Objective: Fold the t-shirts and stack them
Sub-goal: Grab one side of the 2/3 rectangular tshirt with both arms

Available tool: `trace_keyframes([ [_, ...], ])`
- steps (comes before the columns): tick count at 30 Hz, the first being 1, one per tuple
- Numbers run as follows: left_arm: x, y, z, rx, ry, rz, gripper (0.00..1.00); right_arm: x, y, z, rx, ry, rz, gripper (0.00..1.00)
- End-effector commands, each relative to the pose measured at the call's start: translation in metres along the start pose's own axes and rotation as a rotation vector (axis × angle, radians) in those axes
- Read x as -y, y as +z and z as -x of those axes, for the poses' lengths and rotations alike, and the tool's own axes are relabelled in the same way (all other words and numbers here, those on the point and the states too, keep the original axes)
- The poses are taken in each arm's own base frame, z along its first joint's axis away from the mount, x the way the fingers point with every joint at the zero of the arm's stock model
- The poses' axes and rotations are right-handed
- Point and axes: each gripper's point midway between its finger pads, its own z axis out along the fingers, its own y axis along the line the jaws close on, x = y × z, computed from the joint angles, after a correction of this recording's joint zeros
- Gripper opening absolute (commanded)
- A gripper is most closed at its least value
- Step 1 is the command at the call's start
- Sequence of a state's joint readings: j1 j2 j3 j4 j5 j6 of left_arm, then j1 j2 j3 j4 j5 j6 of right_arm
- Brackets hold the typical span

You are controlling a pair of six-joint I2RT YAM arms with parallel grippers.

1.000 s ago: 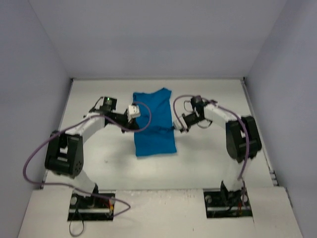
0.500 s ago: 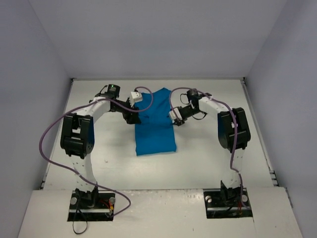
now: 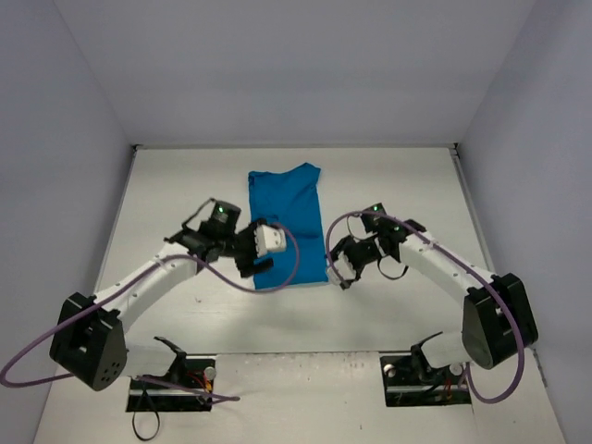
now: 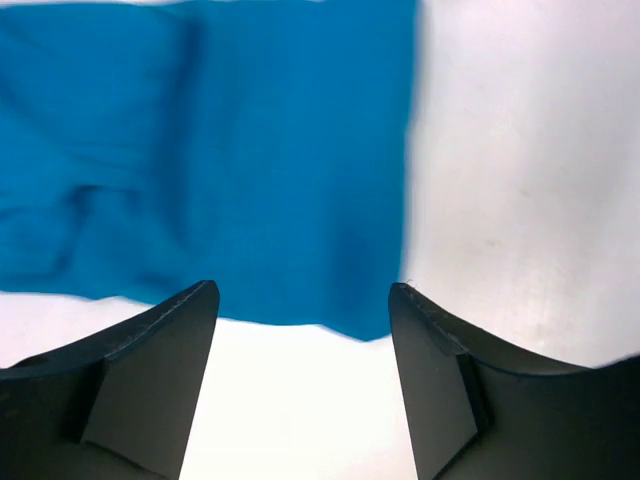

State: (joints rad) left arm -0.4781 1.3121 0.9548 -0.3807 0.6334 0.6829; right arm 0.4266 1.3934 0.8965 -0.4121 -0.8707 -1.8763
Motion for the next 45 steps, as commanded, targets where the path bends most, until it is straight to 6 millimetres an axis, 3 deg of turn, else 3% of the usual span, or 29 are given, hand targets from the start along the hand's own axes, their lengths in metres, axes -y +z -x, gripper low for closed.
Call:
trace_keyframes([
  [1, 0.01, 0.013, -0.014, -0.054, 0.156, 0.073, 0.65, -0.015, 0.017, -0.007, -0.083, -0.04, -0.003, 0.34],
  [4, 0.022, 0.023, -0.028, -0.096, 0.181, 0.044, 0.66, -0.026, 0.031, -0.015, -0.093, 0.005, 0.019, 0.35],
  [17, 0.03, 0.045, -0.057, -0.169, 0.112, -0.006, 0.66, -0.026, 0.056, -0.025, -0.068, 0.059, -0.001, 0.32],
  [29, 0.053, 0.036, -0.061, -0.112, 0.142, -0.054, 0.66, -0.051, 0.056, -0.011, -0.047, 0.056, 0.022, 0.33],
  [36, 0.055, 0.044, -0.068, -0.136, 0.124, -0.087, 0.66, -0.045, 0.059, -0.015, -0.062, 0.084, 0.025, 0.4],
  [41, 0.052, 0.048, -0.069, -0.157, 0.112, -0.105, 0.58, -0.041, 0.062, -0.02, -0.072, 0.088, 0.032, 0.3],
  [45, 0.053, 0.049, -0.072, -0.159, 0.121, -0.118, 0.43, -0.039, 0.065, -0.025, -0.083, 0.093, 0.041, 0.11],
])
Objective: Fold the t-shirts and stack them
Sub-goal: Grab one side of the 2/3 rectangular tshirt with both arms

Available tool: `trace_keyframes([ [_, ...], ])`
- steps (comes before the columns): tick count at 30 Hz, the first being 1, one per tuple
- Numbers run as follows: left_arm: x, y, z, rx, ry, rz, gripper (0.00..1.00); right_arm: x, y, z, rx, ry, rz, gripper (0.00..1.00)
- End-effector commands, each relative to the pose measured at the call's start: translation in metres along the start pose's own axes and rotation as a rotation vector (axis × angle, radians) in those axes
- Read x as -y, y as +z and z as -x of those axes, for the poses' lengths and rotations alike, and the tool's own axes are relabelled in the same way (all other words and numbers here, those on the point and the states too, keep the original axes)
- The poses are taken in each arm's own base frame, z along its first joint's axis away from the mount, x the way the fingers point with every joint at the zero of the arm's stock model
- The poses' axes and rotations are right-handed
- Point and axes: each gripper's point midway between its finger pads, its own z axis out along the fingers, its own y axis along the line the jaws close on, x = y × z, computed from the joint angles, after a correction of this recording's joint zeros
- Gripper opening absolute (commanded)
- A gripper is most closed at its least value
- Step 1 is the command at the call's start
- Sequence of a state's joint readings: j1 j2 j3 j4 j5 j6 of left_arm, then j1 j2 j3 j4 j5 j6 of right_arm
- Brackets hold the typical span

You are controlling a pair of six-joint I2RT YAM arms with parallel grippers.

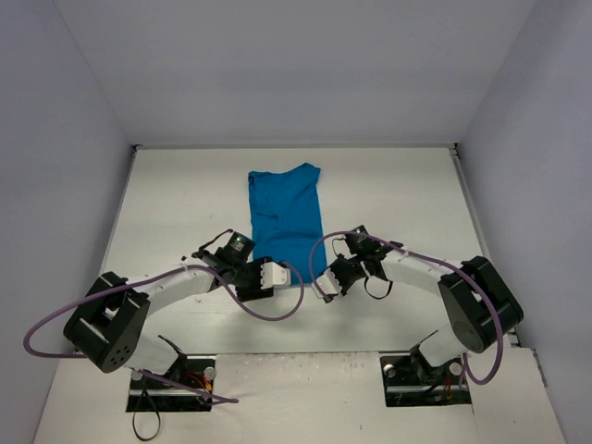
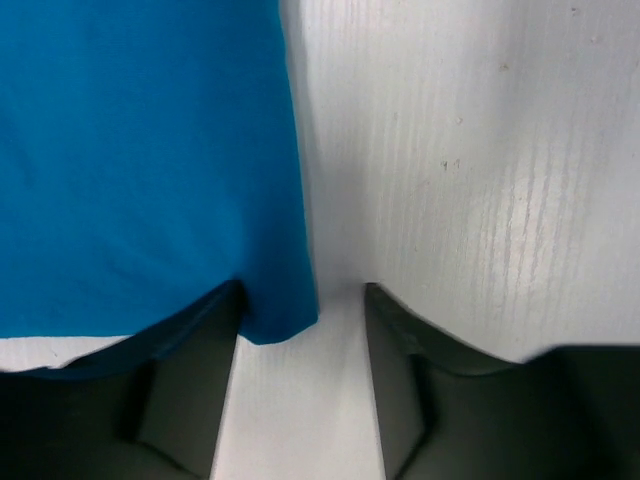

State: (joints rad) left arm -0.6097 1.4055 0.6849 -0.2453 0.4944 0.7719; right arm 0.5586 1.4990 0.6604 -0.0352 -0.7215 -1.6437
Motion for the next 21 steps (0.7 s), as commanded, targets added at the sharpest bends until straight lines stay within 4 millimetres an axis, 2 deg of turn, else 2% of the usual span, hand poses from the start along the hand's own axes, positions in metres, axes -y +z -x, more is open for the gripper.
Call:
trace_keyframes([
  [1, -0.019, -0.006, 0.019, 0.056, 0.038, 0.029, 0.39, 0.021, 0.001, 0.001, -0.002, -0.03, -0.024, 0.07],
  [3, -0.021, -0.006, 0.018, 0.057, 0.023, 0.028, 0.32, 0.021, 0.002, 0.0, -0.005, -0.037, -0.022, 0.01],
  [7, -0.028, -0.008, 0.017, 0.069, -0.001, 0.038, 0.11, 0.02, 0.002, 0.0, -0.005, -0.036, -0.022, 0.0],
  [8, -0.028, -0.01, 0.017, 0.08, -0.008, 0.036, 0.04, 0.021, 0.0, 0.001, -0.004, -0.025, -0.028, 0.0],
  [10, -0.028, -0.012, 0.019, 0.096, -0.005, 0.035, 0.0, 0.022, -0.002, 0.003, -0.001, -0.02, -0.036, 0.0],
  [15, -0.022, -0.027, 0.028, 0.154, 0.033, 0.053, 0.0, 0.028, -0.017, 0.02, 0.028, 0.019, -0.092, 0.0],
  [21, -0.001, -0.047, 0.043, 0.215, 0.01, 0.01, 0.0, 0.041, -0.042, 0.046, 0.064, 0.065, -0.177, 0.0],
])
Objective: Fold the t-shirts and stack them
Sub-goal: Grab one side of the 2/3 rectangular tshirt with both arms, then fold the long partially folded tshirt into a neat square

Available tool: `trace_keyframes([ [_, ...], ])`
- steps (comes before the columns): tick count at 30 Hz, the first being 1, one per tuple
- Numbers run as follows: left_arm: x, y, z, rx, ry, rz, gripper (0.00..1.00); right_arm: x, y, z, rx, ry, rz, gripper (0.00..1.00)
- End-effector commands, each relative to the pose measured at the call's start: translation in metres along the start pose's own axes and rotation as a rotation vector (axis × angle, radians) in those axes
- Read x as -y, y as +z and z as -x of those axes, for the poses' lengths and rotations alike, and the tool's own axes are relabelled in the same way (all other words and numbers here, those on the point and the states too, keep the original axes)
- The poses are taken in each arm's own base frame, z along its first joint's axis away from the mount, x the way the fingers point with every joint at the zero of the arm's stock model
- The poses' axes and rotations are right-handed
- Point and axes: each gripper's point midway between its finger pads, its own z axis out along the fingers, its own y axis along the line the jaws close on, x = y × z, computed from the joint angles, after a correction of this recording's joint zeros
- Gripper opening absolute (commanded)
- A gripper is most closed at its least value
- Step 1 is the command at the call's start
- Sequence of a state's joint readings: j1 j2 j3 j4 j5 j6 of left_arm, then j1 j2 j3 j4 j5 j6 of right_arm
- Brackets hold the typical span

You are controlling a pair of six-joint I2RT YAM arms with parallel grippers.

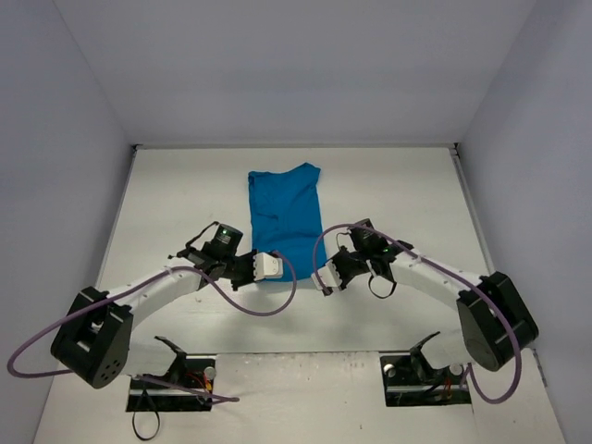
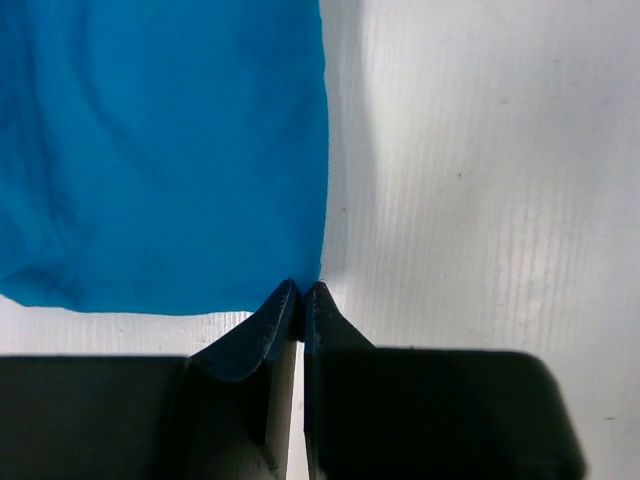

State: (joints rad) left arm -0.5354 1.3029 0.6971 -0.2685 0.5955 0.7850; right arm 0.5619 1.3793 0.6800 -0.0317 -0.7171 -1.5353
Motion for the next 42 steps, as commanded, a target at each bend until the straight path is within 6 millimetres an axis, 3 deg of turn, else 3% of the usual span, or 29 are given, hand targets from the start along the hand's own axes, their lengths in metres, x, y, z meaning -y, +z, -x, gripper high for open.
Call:
trace_keyframes([
  [1, 0.015, -0.021, 0.029, 0.109, 0.003, -0.033, 0.0, 0.013, -0.018, 0.033, 0.071, 0.052, -0.071, 0.0],
  [14, 0.052, -0.079, 0.072, 0.227, -0.07, -0.051, 0.0, 0.006, -0.053, 0.084, 0.14, 0.137, -0.141, 0.0],
  [18, 0.058, -0.096, 0.088, 0.282, -0.089, -0.038, 0.0, 0.017, -0.068, 0.099, 0.172, 0.15, -0.191, 0.0],
  [23, 0.044, -0.108, 0.108, 0.318, -0.089, -0.017, 0.0, 0.041, -0.07, 0.105, 0.2, 0.206, -0.192, 0.0],
  [25, 0.027, -0.111, 0.114, 0.338, -0.103, 0.008, 0.0, 0.054, -0.069, 0.1, 0.216, 0.221, -0.186, 0.0],
  [28, -0.009, -0.107, 0.114, 0.347, -0.16, 0.033, 0.0, 0.089, -0.078, 0.075, 0.214, 0.251, -0.225, 0.0],
  [29, -0.025, -0.107, 0.115, 0.359, -0.175, 0.052, 0.0, 0.094, -0.069, 0.061, 0.21, 0.286, -0.204, 0.0],
  [36, -0.144, -0.097, 0.1, 0.391, -0.325, 0.094, 0.0, 0.163, -0.063, -0.018, 0.226, 0.39, -0.236, 0.0],
  [37, -0.156, -0.094, 0.1, 0.396, -0.328, 0.093, 0.0, 0.16, -0.055, -0.028, 0.224, 0.413, -0.221, 0.0],
  [39, -0.194, -0.08, 0.079, 0.396, -0.401, 0.116, 0.0, 0.181, -0.051, -0.045, 0.228, 0.393, -0.234, 0.0],
  [40, -0.21, -0.082, 0.078, 0.404, -0.398, 0.141, 0.0, 0.181, -0.04, -0.058, 0.221, 0.384, -0.221, 0.0],
  [42, -0.228, -0.066, 0.06, 0.383, -0.431, 0.127, 0.0, 0.187, -0.031, -0.072, 0.213, 0.36, -0.219, 0.0],
])
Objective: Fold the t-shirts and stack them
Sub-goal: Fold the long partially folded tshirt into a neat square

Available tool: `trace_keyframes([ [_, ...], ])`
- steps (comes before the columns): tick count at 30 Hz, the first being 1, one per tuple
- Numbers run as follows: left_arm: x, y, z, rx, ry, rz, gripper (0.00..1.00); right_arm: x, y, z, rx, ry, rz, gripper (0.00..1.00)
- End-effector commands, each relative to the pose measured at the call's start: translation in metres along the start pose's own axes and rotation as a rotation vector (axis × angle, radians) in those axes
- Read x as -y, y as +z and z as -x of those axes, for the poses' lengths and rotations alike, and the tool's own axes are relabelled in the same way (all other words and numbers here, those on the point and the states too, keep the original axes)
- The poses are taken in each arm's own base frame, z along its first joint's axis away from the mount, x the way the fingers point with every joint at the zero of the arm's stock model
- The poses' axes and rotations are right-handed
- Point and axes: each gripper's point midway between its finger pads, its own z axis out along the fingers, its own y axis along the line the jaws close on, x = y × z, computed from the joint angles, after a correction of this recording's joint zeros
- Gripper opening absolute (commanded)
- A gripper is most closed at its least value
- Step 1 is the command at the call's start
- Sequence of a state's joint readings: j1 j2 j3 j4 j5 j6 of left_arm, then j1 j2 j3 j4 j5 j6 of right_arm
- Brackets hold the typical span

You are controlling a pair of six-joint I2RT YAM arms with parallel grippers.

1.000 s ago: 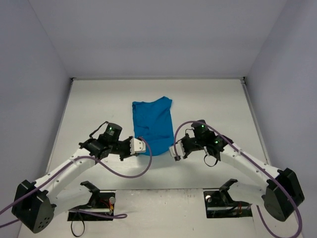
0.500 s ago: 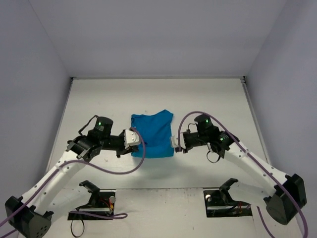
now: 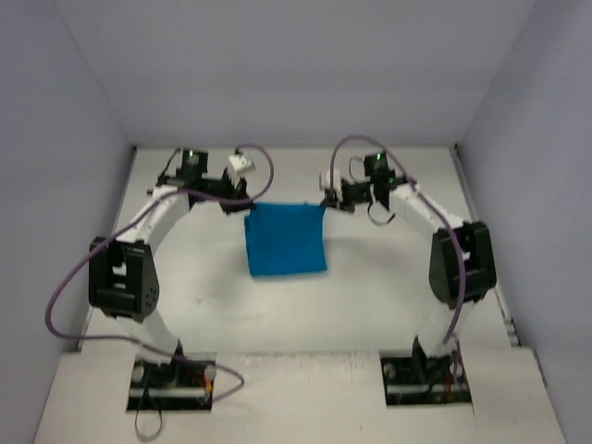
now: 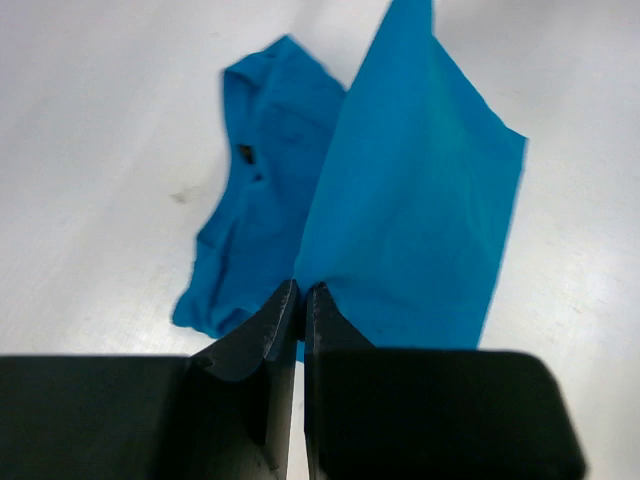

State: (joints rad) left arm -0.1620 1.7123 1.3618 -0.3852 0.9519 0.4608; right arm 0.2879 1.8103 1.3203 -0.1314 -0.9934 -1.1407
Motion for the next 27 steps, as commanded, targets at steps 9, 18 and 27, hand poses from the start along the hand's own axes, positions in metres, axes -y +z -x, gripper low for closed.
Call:
trace_keyframes([
  [9, -0.094, 0.028, 0.0, 0.012, -0.101, 0.036, 0.49, 0.082, 0.051, -0.04, 0.023, 0.0, -0.026, 0.35],
  [18, -0.116, -0.04, 0.099, 0.118, 0.052, 0.325, 0.82, 0.111, -0.013, 0.048, 0.051, 0.011, -0.18, 0.58],
  [27, -0.073, -0.119, 0.09, -0.009, -0.209, 0.607, 0.92, 0.097, -0.137, 0.07, -0.157, 0.427, -0.669, 0.64],
])
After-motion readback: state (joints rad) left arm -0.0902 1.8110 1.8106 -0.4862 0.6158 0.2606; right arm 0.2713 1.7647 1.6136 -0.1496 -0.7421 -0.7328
